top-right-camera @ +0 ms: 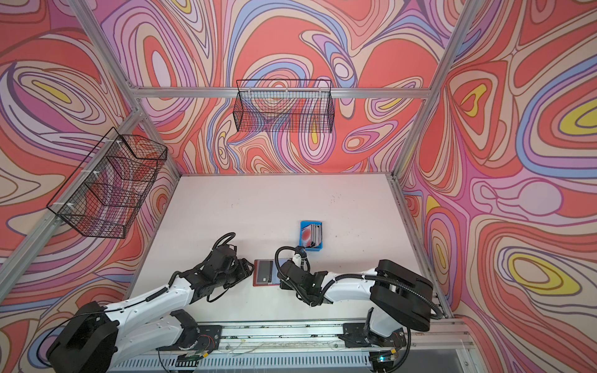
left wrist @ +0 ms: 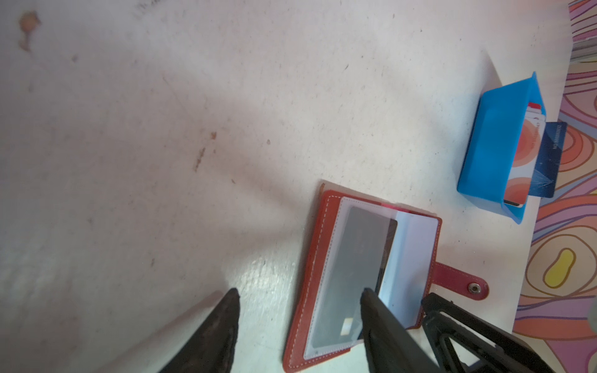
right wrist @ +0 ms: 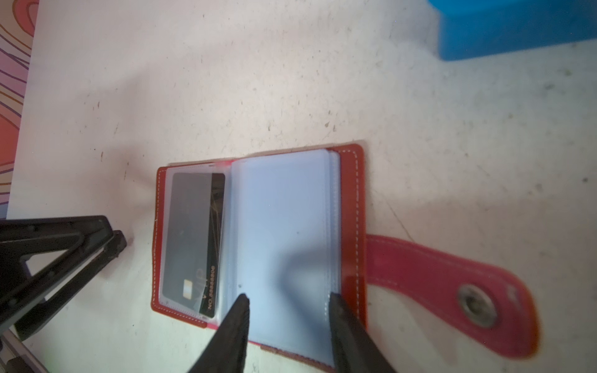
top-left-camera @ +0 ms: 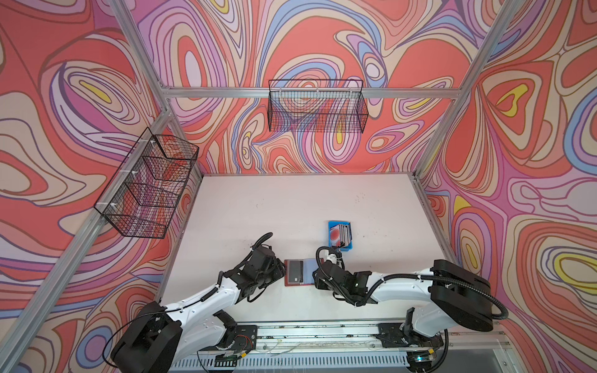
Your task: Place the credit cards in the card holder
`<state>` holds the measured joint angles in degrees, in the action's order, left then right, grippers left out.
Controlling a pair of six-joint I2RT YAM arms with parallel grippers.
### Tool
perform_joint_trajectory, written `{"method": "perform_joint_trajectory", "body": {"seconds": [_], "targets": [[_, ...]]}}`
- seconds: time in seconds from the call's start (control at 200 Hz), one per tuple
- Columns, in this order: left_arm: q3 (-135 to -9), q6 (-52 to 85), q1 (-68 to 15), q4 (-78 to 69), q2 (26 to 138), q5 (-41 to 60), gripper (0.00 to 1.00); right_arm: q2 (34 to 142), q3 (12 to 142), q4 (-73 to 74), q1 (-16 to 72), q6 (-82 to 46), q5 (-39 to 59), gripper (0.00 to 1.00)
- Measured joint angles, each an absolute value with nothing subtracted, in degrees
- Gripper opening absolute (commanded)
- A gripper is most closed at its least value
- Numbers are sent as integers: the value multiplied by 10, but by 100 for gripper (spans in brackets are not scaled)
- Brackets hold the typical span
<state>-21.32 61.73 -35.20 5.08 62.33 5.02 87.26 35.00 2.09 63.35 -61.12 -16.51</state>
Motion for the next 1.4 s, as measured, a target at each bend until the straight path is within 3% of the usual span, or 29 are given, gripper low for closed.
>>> {"method": "perform_joint_trajectory", "body": {"seconds": [1.402], "targets": [[-224, 618, -352, 24, 672, 79, 62, 902, 383, -4, 634, -629, -181, 43]]}}
